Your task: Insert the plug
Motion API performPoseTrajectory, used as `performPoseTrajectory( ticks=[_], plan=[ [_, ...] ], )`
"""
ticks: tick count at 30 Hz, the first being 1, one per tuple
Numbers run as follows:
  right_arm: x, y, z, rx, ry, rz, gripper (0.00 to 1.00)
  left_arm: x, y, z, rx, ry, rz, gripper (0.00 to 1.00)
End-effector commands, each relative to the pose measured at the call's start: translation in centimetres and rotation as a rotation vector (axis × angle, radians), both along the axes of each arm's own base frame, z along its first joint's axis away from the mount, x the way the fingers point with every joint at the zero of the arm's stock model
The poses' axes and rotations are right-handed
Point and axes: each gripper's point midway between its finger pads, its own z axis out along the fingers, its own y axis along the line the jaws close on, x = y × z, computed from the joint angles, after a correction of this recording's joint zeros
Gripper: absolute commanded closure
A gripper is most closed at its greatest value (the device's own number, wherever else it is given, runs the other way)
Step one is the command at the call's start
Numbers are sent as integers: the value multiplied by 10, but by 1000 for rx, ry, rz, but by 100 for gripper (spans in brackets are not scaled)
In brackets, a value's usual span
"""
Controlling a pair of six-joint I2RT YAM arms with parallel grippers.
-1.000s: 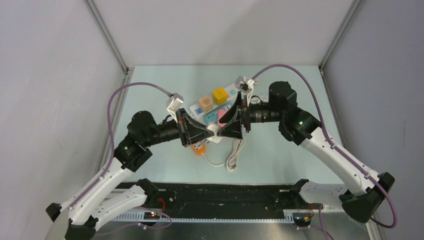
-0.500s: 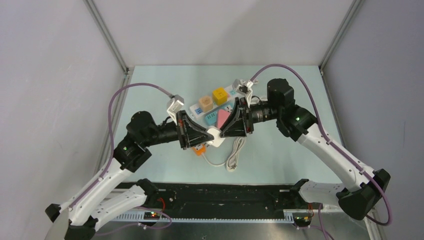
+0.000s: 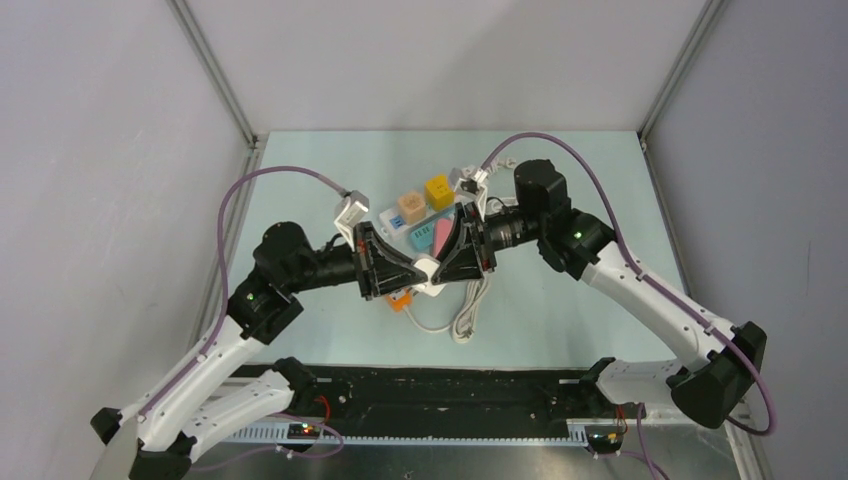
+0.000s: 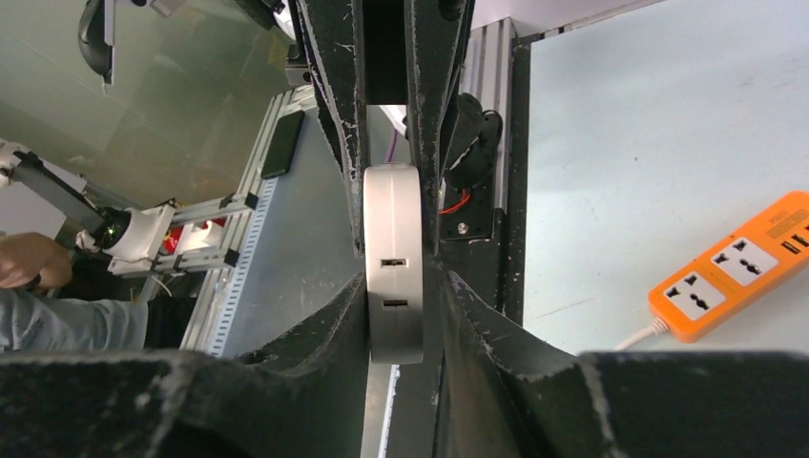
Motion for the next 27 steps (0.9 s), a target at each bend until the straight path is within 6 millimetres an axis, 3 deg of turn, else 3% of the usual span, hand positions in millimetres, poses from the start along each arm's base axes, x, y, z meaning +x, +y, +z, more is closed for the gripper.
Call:
performPoseTrajectory(
  ticks=[1,11,13,15,17,19,20,21,22,24,27],
  plan=[
    [-4,3,3,23,-35,49,64,-7,1,15,-31,-59,-38,100],
    [-11,10,-4,2,-23,113,59,-7,-1,15,-32,-60,-56,100],
    [-9,12,-3,5,-29,99,69,-8,-1,13,-31,-59,-59,100],
    [-7,12,0,9,-29,87,93,-7,-1,11,-29,-58,-52,100],
    [-5,11,1,8,-28,70,97,-6,-1,10,-28,-56,-43,95],
    [-2,10,2,4,-28,46,100,-3,1,8,-29,-60,-21,80],
    [-1,10,3,5,-28,39,100,-2,1,7,-25,-63,-12,56],
    [1,11,3,2,-29,24,100,3,3,5,-15,-58,21,43],
    [2,11,3,1,-29,16,100,6,4,3,-7,-62,41,24],
    [6,11,2,-8,-22,-8,100,15,8,-1,9,-56,104,7],
    [8,12,1,-9,-16,-14,100,22,12,-6,14,-43,155,1]
  ],
)
